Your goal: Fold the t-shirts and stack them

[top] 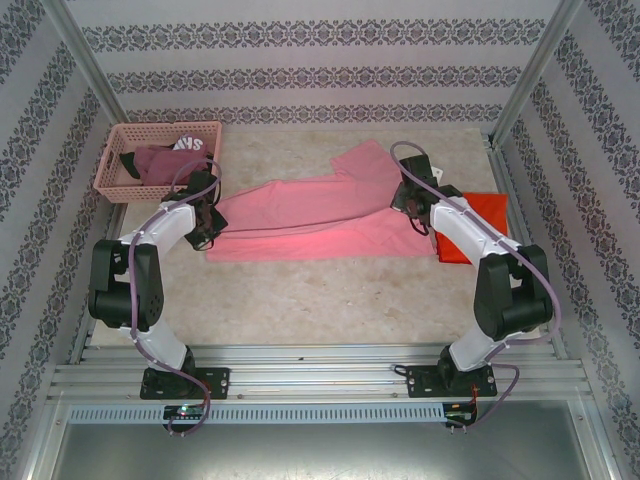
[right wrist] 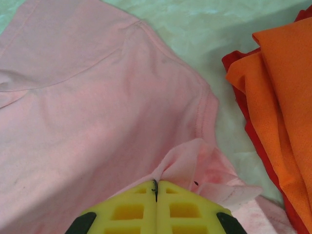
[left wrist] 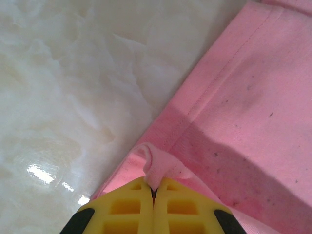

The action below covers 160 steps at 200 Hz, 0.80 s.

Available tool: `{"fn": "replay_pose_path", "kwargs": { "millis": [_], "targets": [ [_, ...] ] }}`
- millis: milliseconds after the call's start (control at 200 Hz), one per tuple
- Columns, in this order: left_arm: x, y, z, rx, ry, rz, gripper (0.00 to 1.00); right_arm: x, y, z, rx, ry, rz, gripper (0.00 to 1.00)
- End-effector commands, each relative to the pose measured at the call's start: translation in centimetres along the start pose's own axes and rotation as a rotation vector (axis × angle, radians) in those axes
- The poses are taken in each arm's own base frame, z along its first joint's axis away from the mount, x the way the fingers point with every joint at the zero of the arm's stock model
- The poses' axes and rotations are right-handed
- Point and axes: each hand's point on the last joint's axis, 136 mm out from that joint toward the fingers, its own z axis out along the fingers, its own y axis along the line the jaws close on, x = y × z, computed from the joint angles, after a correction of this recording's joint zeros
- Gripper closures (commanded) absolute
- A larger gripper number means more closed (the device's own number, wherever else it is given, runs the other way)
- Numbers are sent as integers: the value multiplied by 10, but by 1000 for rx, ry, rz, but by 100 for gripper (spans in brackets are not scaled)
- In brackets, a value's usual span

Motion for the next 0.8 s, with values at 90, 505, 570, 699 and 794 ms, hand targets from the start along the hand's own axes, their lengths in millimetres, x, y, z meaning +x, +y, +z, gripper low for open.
{"fn": "replay_pose_path", "kwargs": {
  "millis": [90, 505, 570, 699, 794],
  "targets": [
    [-17, -1, -3, -15, -40, 1, 100, -9, -1, 10, 10, -4, -8, 100],
    [-18, -7, 8, -6, -21, -4, 71, -12, 11, 22, -49, -11, -35, 71],
    [-20, -10, 3, 13, -31, -7, 53, -20, 15, 11, -89, -56, -40, 53],
    [-21, -9, -16, 51, -76, -19, 29, -27, 19, -16, -155, -135, -59, 37],
    [-15, -12, -30, 87, -111, -15, 21, -14, 19, -29, -186, -144, -87, 34]
  ]
}}
